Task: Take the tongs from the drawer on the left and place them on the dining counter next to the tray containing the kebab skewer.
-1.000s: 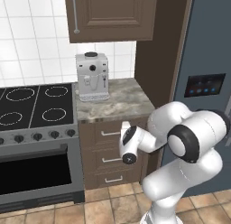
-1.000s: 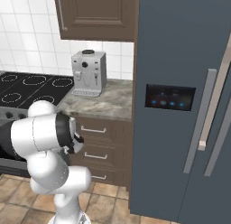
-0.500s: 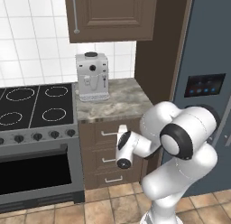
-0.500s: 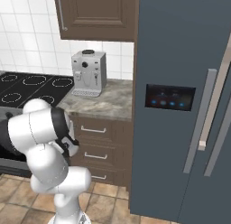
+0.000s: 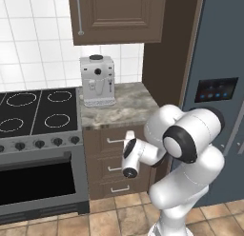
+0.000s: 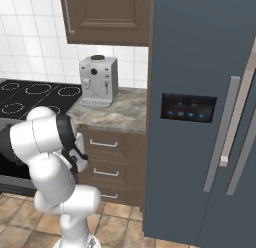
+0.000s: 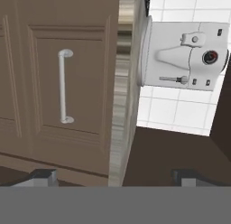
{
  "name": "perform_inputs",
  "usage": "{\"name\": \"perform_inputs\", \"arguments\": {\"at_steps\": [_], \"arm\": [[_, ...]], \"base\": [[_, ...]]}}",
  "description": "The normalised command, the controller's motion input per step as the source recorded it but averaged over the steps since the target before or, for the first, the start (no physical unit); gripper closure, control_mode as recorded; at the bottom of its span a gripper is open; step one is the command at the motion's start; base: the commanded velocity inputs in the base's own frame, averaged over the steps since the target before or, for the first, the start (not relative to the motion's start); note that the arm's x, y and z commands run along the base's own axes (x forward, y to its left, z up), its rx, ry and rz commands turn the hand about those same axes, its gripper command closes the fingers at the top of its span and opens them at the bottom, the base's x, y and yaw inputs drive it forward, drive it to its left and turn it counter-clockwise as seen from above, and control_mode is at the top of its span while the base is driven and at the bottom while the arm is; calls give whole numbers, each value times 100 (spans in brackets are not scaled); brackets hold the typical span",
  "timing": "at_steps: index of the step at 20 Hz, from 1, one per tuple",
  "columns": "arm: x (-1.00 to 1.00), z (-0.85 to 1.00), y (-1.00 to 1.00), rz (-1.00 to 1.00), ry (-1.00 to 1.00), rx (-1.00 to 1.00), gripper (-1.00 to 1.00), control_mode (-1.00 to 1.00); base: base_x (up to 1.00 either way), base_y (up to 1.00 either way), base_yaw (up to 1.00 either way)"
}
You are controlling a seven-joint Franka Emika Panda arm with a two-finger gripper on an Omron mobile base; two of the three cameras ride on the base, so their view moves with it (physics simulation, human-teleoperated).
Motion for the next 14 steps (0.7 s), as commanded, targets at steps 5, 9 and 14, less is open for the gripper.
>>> {"name": "perform_inputs", "arguments": {"at_steps": [5, 9, 14], "arm": [[3, -21, -22, 0, 0, 0, -100, -100], [25, -6, 0, 0, 0, 0, -100, -100], [34, -18, 0, 0, 0, 0, -100, -100]], "base": [[0, 0, 0], [0, 0, 0], [0, 0, 0]]}}
